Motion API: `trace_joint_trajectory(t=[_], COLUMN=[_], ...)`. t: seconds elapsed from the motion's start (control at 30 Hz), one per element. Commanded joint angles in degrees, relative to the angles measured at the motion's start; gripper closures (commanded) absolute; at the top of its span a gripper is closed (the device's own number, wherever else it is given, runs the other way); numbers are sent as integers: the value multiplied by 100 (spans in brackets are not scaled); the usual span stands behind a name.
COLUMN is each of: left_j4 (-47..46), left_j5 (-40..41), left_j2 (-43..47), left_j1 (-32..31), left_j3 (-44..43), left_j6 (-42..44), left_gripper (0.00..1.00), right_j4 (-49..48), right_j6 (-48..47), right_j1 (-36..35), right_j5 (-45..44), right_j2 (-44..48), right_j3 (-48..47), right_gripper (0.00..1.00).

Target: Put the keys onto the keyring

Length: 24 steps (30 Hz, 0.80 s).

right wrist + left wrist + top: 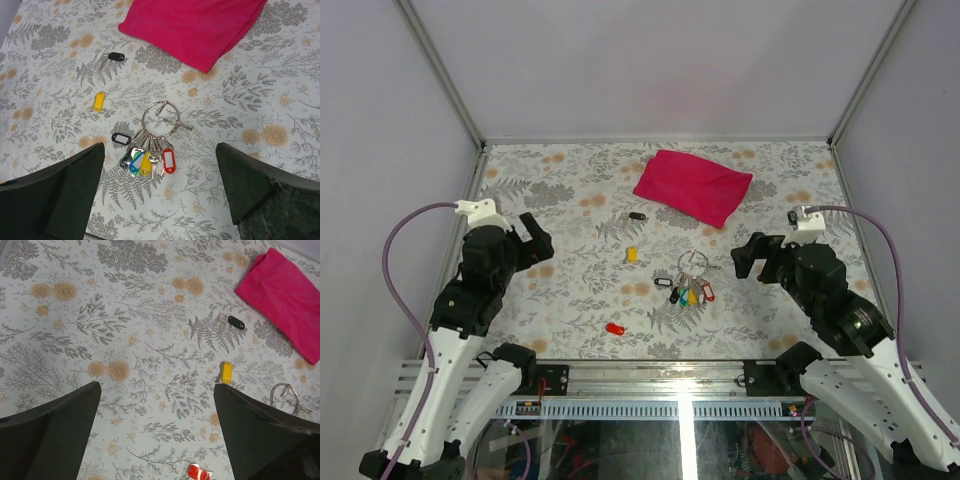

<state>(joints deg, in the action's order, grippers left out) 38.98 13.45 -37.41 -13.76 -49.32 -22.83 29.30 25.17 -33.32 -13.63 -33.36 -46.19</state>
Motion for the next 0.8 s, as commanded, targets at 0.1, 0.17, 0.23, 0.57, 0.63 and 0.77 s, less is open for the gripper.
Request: trace_joint_trajectory(t=[0.1,0.17,0.23,0.57,0.63,0.77], left_j4=[-322,-290,-286,-275,-254,-278], left_j5=[70,133,149,302,252,-41], left_j2=[-63,-105,-103,-423,-644,-987], left_j1=[33,40,40,40,40,42], left_j3=[-7,-23,-20,-68,-120,-243], left_j6=[36,-6,-11,-261,-301,-285], left_gripper=[0,0,0,0,0,0], right_j4=[319,361,437,697,874,904], right_j6=[133,146,133,131,129,51], right_j1=[0,1,1,3,1,1], right_j5=[-310,-344,-393,-77,50,408], right_j2=[-48,-115,-204,-1110,-1318,-1623], right_j3=[73,71,20,-230,-279,-294], right_gripper=[1,1,1,0,1,0])
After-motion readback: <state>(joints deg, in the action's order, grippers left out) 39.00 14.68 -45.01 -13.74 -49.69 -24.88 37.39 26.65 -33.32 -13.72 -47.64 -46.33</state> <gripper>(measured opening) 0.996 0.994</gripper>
